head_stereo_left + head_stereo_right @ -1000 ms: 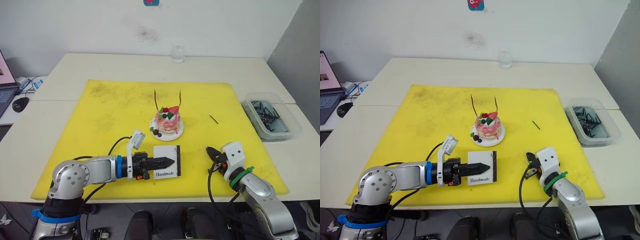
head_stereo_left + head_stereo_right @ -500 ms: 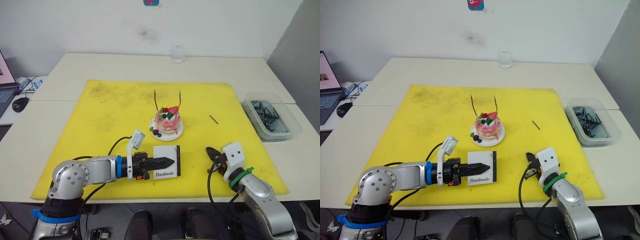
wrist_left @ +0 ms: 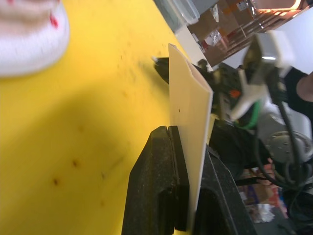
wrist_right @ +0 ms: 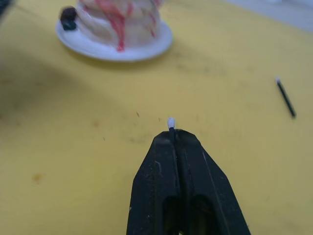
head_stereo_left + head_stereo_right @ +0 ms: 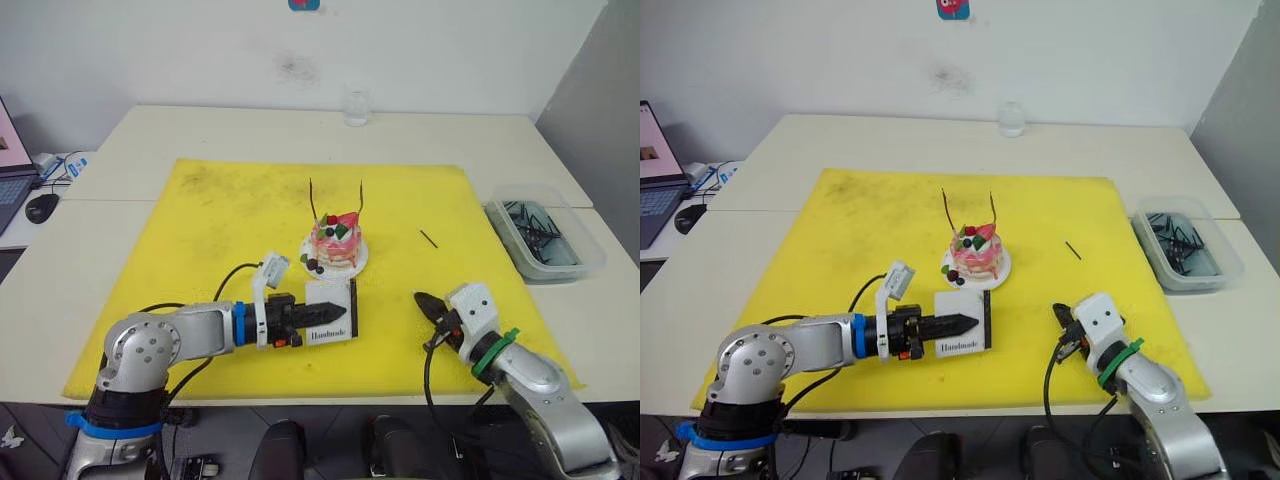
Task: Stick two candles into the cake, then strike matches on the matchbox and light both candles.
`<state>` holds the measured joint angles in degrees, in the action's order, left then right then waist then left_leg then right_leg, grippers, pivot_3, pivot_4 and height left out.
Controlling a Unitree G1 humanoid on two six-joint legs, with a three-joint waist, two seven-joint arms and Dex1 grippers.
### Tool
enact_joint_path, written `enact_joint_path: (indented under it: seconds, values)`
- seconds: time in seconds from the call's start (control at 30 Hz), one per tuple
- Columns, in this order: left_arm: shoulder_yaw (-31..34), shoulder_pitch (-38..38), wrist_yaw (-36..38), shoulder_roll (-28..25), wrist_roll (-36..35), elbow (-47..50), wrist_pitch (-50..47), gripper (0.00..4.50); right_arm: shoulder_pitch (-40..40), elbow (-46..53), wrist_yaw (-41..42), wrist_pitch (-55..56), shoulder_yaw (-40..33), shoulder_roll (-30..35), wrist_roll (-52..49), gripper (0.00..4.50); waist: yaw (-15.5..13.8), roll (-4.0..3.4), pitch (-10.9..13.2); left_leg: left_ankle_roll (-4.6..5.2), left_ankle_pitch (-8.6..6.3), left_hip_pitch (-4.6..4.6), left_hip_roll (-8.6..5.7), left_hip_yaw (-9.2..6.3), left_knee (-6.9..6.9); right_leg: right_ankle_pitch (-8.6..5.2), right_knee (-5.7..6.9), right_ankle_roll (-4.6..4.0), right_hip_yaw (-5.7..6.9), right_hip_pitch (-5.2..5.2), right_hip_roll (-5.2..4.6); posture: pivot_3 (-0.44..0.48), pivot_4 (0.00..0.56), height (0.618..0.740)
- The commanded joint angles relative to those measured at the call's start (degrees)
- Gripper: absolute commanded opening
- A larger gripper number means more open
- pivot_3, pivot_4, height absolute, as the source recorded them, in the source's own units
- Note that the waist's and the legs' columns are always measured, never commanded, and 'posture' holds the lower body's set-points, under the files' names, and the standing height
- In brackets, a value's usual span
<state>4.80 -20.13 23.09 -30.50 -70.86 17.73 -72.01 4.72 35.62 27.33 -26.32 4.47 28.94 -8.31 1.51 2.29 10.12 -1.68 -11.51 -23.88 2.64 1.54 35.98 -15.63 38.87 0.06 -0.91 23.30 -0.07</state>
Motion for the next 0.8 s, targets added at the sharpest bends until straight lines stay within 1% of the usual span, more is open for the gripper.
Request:
enact_joint_path:
  seconds: [0.03,0.13,0.23,0.3,0.43,0.57,0.8]
  values:
    - [0.4,-3.1,-0.5,0.2,-1.0,1.1,-0.2,0.00,-4.7,7.3,6.2,-0.6,-0.8,5.4,-2.4,0.03,0.0,0.00,0.0,0.00,0.00,0.00,-0.01,0.00,0.00,0.01,0.01,0.01,0.00,0.01,0.01,0.000,0.150,0.740]
    - [-2.0,-6.0,1.3,-0.6,1.6,0.8,-0.3,0.00,-10.1,9.5,12.6,-1.5,0.3,11.6,-4.3,0.03,0.0,0.01,0.0,0.00,0.00,0.00,-0.02,-0.05,-0.01,0.00,-0.01,0.02,0.05,-0.01,0.06,0.000,0.150,0.740]
    - [-3.8,-8.3,2.6,-0.6,3.8,0.8,0.5,0.00,-14.8,9.4,16.3,-1.4,2.3,15.3,-4.0,0.03,0.0,0.04,0.0,0.00,0.00,-0.03,-0.04,-0.05,-0.02,-0.01,-0.04,0.02,0.05,-0.01,0.07,0.000,0.150,0.740]
    - [-4.3,-9.0,2.9,-0.3,4.9,0.7,0.9,0.00,-16.5,8.9,17.8,-0.9,3.6,16.7,-3.4,0.03,0.0,0.04,0.0,0.00,0.00,-0.04,-0.04,-0.04,-0.01,-0.01,-0.06,0.02,0.03,-0.02,0.07,0.000,0.150,0.740]
    - [-5.3,-10.1,3.9,0.3,6.8,0.6,1.4,0.00,-20.8,6.3,19.5,0.3,7.4,17.5,-0.7,0.03,0.0,0.05,0.0,0.00,0.00,-0.04,-0.03,-0.04,-0.02,-0.02,-0.08,0.03,0.03,-0.02,0.06,0.000,0.150,0.740]
    - [-5.4,-10.6,4.6,0.5,8.1,0.8,1.6,0.00,-23.1,4.1,21.1,1.5,9.9,17.8,1.5,0.03,0.0,0.05,0.0,0.00,0.00,-0.04,-0.03,-0.05,0.00,-0.01,-0.05,0.04,0.05,-0.02,0.05,0.000,0.150,0.740]
    - [-5.4,-10.4,6.1,0.2,10.9,0.9,2.4,0.00,-25.4,0.9,23.1,4.4,10.6,17.7,3.9,0.03,0.0,0.05,0.0,0.00,0.00,-0.03,-0.03,-0.03,0.00,-0.01,-0.05,0.04,0.03,-0.02,0.05,0.000,0.150,0.740]
